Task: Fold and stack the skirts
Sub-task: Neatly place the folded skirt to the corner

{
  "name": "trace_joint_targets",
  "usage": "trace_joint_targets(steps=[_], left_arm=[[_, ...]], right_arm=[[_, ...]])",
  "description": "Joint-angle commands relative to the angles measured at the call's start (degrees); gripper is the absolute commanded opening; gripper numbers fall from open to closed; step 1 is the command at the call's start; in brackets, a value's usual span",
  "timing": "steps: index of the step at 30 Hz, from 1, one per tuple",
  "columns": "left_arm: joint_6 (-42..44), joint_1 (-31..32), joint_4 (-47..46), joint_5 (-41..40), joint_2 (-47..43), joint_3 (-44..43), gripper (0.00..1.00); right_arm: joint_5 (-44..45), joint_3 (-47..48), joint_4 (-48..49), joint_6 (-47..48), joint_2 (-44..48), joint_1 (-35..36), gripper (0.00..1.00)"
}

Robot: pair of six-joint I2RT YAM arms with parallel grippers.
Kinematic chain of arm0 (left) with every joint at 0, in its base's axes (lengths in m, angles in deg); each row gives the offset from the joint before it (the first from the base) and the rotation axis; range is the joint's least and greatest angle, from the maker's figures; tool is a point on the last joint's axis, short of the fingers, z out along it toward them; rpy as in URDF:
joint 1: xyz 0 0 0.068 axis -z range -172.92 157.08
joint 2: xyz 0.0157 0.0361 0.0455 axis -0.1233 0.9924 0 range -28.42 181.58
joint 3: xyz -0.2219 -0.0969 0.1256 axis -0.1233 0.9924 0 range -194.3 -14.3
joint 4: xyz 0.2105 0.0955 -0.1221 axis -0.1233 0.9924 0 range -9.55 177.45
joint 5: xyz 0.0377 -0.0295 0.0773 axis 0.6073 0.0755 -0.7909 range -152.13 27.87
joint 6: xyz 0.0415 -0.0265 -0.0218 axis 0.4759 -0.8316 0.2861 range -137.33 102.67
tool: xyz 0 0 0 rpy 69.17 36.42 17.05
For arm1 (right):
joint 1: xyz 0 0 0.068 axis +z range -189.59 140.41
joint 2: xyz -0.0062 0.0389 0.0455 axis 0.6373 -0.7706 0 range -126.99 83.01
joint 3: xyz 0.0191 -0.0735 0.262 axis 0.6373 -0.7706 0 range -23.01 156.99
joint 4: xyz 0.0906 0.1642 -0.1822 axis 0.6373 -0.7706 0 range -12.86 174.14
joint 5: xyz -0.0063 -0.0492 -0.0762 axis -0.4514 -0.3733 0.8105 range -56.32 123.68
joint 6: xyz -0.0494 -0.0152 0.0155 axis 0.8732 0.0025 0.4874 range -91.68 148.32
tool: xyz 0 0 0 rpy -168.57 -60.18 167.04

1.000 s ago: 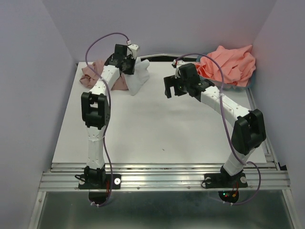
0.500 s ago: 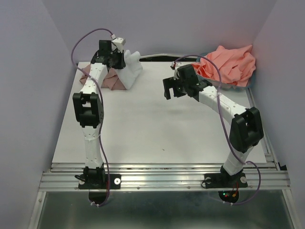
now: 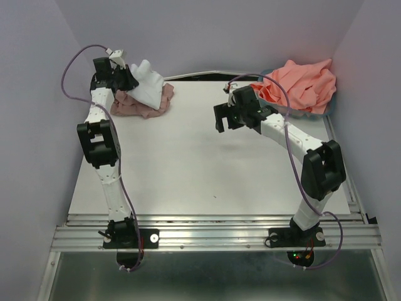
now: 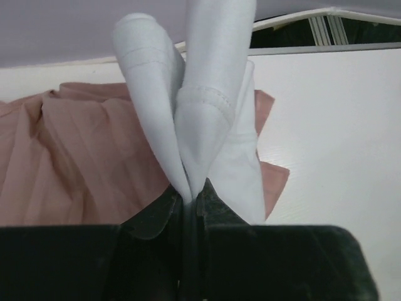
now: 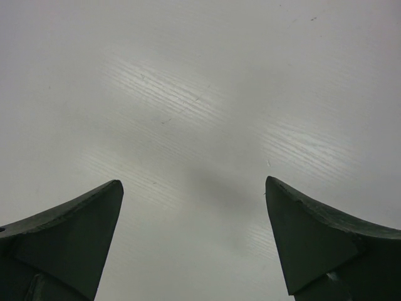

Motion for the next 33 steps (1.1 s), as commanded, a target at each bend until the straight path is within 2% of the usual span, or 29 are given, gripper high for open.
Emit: trace_joint_targets(steps=[1,4,7,9,14,19,20,24,25,33], left_arm=[[-2.69,-2.51,-3.64,1.94,3.25,1.26,0.02],[-0.41,-2.69,-1.27,-0.87,6.06,-0.59,0.11],[-0.14,-2.78,1.09,-2.89,9.22,-3.48,0.28],[-0.14,-2.95,2.16,-4.74,10.55,-5.51,0.29],[1.34,-3.39,1.02,-9.4,8.18,-3.32,0.38],[3.28,-3.57,0.58,-10.89,1.95,-0.94,0.63],[3.63,-3.57,0.58,-11.24,0.72,-0.68,0.77],[5.74,-3.57,0.93,-14.4,-5.26,-0.94,0.8],[6.96,-3.57,0.93,-15.11,-7.88,-1.2,0.98],[15.94,-2.95,-0.03,-17.84,-23.35,0.98,0.99]], right_arm=[[-0.74,-0.33,1.0,0.7,-0.7,0.27,1.0],[-1.27,0.1,0.83,0.44,-1.49,0.27,1.0],[-1.88,0.98,0.21,0.44,-2.29,0.27,1.0],[-2.15,1.34,-0.22,0.44,-2.64,0.27,1.0],[-1.88,1.43,-0.67,0.61,-2.38,0.27,1.0],[-1.53,2.3,-1.28,0.79,-2.11,0.27,1.0],[-1.27,2.48,-1.28,0.79,-1.85,0.27,1.0],[0.66,2.92,-1.54,1.32,-0.53,-0.25,1.0],[0.75,3.18,-1.54,1.49,-0.18,-0.25,1.0],[-2.32,6.52,-3.21,1.4,3.42,-7.19,1.0]])
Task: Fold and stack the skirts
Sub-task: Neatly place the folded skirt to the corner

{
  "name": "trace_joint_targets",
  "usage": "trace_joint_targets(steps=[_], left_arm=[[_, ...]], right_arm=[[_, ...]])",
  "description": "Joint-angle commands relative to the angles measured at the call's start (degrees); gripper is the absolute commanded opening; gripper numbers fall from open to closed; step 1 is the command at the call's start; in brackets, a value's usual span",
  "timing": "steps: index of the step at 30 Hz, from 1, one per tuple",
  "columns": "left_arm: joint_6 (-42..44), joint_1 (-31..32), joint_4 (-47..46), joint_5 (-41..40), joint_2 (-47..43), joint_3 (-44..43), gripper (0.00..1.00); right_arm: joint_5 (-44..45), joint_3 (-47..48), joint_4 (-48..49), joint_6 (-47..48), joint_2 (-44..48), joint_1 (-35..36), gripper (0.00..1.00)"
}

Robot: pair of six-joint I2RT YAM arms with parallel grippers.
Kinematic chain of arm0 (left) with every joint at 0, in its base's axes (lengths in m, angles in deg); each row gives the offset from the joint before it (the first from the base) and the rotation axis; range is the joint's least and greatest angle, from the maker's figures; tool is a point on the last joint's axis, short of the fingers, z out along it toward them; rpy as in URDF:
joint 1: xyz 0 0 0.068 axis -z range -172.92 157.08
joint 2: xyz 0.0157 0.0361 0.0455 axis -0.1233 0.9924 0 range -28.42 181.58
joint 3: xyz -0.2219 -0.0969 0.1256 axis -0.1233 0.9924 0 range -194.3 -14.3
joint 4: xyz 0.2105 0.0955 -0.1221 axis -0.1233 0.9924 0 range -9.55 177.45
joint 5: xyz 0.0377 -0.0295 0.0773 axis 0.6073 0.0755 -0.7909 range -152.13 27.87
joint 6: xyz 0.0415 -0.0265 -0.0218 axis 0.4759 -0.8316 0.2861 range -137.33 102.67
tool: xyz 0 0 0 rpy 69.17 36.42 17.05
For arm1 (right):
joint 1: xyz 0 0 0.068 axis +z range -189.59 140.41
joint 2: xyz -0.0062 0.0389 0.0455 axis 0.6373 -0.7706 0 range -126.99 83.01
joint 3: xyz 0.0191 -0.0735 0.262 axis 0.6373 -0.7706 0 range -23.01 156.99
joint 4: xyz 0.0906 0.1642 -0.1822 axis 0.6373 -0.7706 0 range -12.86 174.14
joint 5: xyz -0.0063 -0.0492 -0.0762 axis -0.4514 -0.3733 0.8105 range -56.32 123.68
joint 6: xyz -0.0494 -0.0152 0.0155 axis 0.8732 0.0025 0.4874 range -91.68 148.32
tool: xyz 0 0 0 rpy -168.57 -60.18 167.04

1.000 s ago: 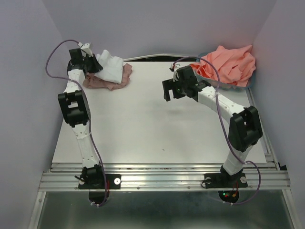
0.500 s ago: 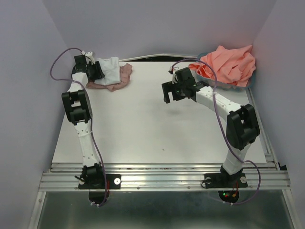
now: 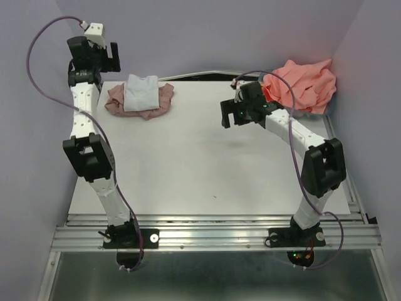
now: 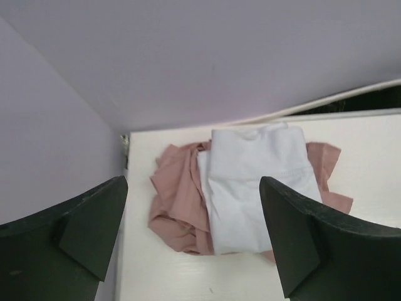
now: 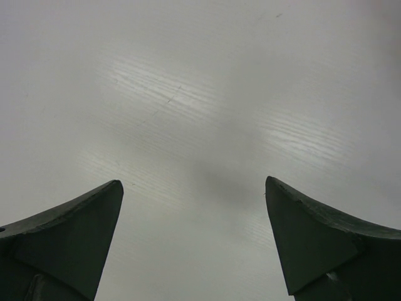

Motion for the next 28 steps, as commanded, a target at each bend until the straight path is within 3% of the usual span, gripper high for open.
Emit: trace_joint_targets(steps=[1,4,7,9,11,12,14,17,21,28], left_arm=[[4.32,0.3,-4.07,-2.86,-11.94,2.19,0.99],[1.41,0.13,-1.57,1.58,-17.65,5.89,0.99],[2.9,0.82,3.89,9.15,-22.3,10.01,0.99],[7.96,3.45,7.41,8.82,-25.99,16.22,0.99],[9.75,9.69,8.66,3.12,-29.51,23.43,0.99],[10.54,11.36,7.87,2.15,-33.79,32.61,0.99],[12.22,18.28,4.02,-1.09,-38.21,42.14,0.99],[11.52,23.05,0.85,-3.31,-43.67,58.66,0.99],[9.59,23.59,-1.88,-4.97,-46.84,66.95,0.99],[8.62,23.59,-3.12,-7.0,-49.66,70.85,0.99]], right_arm=[[-1.62,4.32,-0.22,0.16,6.31,-5.77,1.0],[-4.6,2.48,-0.31,-1.59,8.24,-9.73,1.0],[-11.18,-0.59,-0.31,-3.61,10.79,-19.98,1.0],[-13.39,-2.62,-0.4,-3.27,11.85,-23.7,1.0],[-15.41,-6.3,-0.39,-1.0,13.95,-27.38,1.0],[-16.03,-7.88,-0.4,0.06,14.83,-27.93,1.0],[-16.91,-13.42,-0.74,3.31,16.59,-27.93,1.0],[-19.2,-21.57,-1.27,7.71,20.02,-28.46,1.0],[-19.91,-29.76,-1.71,11.22,24.5,-28.46,1.0],[-21.31,-34.09,-1.89,11.49,28.46,-28.46,1.0]])
